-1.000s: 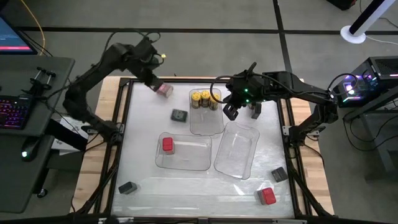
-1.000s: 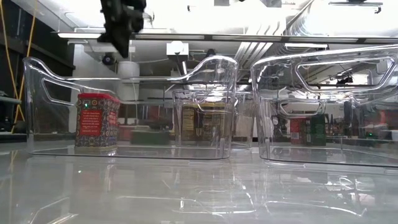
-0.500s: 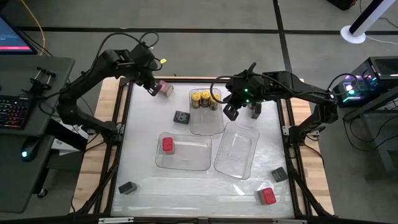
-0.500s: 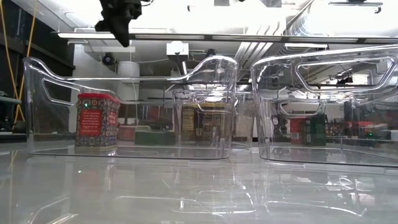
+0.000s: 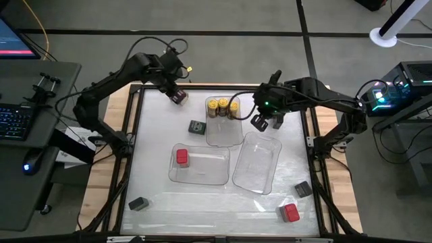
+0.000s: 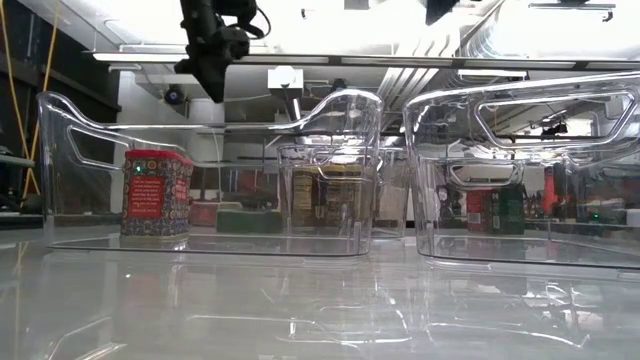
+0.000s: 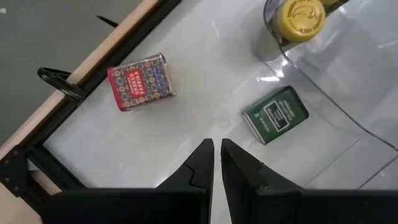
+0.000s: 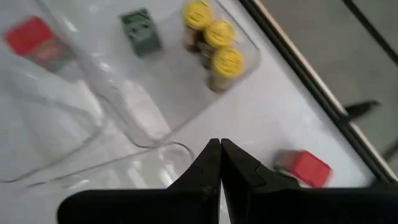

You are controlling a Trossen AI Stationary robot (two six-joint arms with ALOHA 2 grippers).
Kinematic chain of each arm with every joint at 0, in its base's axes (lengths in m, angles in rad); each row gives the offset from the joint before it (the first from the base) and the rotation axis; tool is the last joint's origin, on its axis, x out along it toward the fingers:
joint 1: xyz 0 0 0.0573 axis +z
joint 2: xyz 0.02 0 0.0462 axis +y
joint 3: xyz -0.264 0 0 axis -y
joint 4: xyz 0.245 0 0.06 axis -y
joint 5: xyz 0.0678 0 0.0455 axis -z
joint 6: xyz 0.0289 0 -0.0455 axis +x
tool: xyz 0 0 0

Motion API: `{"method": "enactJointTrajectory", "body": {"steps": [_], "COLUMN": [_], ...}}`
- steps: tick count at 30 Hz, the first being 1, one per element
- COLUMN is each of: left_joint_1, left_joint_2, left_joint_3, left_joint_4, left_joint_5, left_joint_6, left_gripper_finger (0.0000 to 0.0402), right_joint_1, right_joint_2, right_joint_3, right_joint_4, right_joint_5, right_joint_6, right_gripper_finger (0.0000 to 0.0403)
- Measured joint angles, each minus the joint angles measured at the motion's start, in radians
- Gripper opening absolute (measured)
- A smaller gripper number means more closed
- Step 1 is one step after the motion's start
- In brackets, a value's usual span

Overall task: Sort spices by type
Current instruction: Put the top right red seasoning can into the left transparent bin

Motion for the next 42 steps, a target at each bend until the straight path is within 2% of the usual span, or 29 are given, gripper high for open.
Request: {"method": "enactJointTrajectory", "body": {"steps": [6,8,13,18,23,26,30,33,37,42], "left_joint_1": [-0.043,-0.069,-0.089,-0.071,-0.069,-0.069,-0.069,-0.069,-0.069,-0.069], "left_joint_2": [0.023,-0.01,-0.192,-0.381,-0.488,-0.507,-0.507,-0.507,-0.507,-0.507], "left_joint_3": [-0.005,-0.057,-0.348,-0.681,-0.866,-0.902,-0.902,-0.902,-0.902,-0.902], "left_joint_4": [0.003,0.066,0.306,0.477,0.667,0.711,0.713,0.712,0.713,0.733], "left_joint_5": [0.0,0.008,0.017,0.061,0.176,0.218,0.219,0.22,0.22,0.22], "left_joint_6": [0.0,0.008,-0.012,-0.138,-0.291,-0.349,-0.362,-0.424,-0.553,-0.61], "left_gripper_finger": [0.0019,0.0019,0.0019,0.0019,0.0019,0.0019,0.0019,0.0019,0.0019,0.0019], "right_joint_1": [-0.015,-0.035,-0.096,-0.162,-0.269,-0.366,-0.516,-0.586,-0.645,-0.697], "right_joint_2": [-0.001,-0.005,-0.019,-0.051,-0.11,-0.17,-0.252,-0.31,-0.351,-0.346], "right_joint_3": [-0.011,-0.048,-0.24,-0.432,-0.506,-0.589,-0.747,-0.854,-0.975,-1.035], "right_joint_4": [-0.053,-0.06,-0.051,-0.017,0.066,0.198,0.381,0.498,0.642,0.802], "right_joint_5": [0.057,0.05,0.019,-0.027,0.008,-0.068,-0.233,-0.337,-0.416,-0.471], "right_joint_6": [0.107,0.137,0.2,0.248,0.282,0.209,0.093,0.037,0.001,-0.021], "right_gripper_finger": [0.0,0.0,0.0,0.0,0.0,0.0,0.0001,0.0001,0.0001,0.0001]}}
